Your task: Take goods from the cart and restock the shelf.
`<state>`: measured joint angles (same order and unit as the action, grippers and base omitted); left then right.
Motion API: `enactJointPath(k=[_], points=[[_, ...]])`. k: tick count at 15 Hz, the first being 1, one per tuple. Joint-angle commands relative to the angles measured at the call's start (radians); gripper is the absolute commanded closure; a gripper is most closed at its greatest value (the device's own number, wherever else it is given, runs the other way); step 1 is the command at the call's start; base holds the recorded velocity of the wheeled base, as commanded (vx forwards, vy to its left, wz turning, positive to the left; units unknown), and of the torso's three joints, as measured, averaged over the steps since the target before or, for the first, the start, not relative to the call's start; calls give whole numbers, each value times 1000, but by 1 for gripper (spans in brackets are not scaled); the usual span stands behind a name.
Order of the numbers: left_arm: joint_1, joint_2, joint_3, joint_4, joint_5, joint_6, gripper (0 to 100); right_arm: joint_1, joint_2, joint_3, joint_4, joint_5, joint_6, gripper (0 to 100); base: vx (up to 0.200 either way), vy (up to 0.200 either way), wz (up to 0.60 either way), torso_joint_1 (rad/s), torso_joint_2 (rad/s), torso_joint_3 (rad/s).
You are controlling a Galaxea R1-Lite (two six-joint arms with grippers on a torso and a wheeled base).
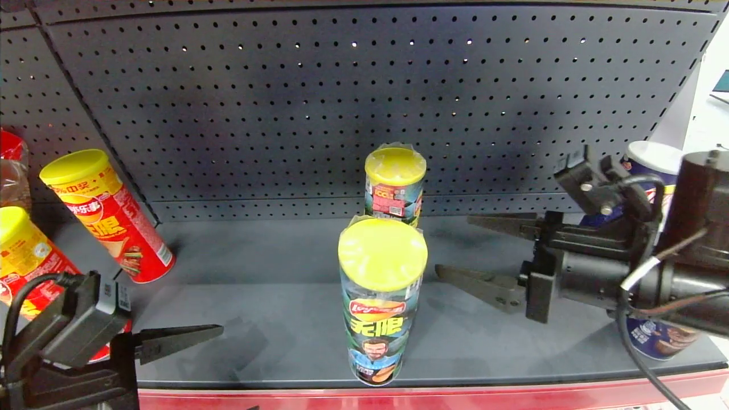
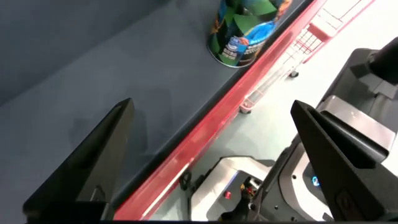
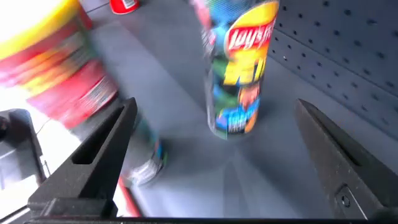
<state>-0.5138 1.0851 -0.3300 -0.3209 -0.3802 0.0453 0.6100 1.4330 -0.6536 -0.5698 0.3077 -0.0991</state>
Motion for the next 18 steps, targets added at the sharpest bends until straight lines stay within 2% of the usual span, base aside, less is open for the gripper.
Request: enactJointPath(k=[1,4,6,7,8,9,13,14,18], points=[[0,79,-18,-1,1,1,0,-1,-161,77,-1,-1,-1,0,0,0,0,0,0,0],[0,162,-61,-3,17,4,0,-4,-269,137,-1,-1,-1,0,0,0,0,0,0,0],[-2,256,-113,-4,23,34,0,-26,-382,184,2,-4,1,0,0,0,0,0,0,0],[-3,312,-139,-4,20,59,0,-70,-425,187,2,-7,3,0,0,0,0,0,0,0],[-3,312,-139,-4,20,59,0,-70,-425,187,2,-7,3,0,0,0,0,0,0,0],[-6,377,-182,-4,20,70,0,-125,-457,181,2,-5,24,0,0,0,0,0,0,0],[-6,452,-204,-4,21,100,0,-177,-470,170,2,-5,44,0,0,0,0,0,0,0],[-6,486,-219,-4,20,123,0,-193,-476,167,2,-5,44,0,0,0,0,0,0,0],[-34,562,-305,-4,23,134,0,-211,-483,166,2,-5,64,0,0,0,0,0,0,0]])
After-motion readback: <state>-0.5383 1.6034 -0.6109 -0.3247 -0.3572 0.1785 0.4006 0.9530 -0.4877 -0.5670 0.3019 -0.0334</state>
